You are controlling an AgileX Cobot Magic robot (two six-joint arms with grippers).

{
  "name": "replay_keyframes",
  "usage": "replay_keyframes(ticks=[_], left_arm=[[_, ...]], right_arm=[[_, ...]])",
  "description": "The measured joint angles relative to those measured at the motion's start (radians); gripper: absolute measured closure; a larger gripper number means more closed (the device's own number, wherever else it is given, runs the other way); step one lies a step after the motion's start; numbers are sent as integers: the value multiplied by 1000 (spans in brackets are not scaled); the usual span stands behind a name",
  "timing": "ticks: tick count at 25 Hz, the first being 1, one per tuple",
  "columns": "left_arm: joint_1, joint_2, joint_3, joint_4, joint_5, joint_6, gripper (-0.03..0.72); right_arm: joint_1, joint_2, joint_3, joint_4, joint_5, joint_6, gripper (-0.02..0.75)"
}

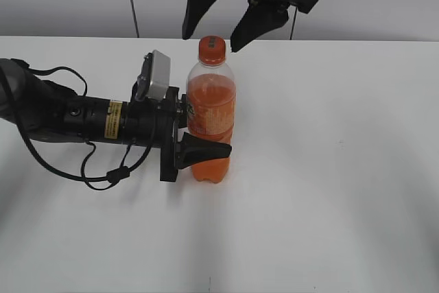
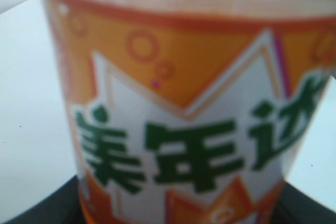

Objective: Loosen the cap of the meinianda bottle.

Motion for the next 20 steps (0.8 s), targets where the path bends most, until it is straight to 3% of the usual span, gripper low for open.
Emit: replay_keyframes(ticks=[10,20], left_arm=[[0,0,0,0,0,0,274],[0,1,0,0,-1,2,275]], right_arm=[[22,21,0,-3,1,1,271],[22,25,-5,-12,3,1,400]])
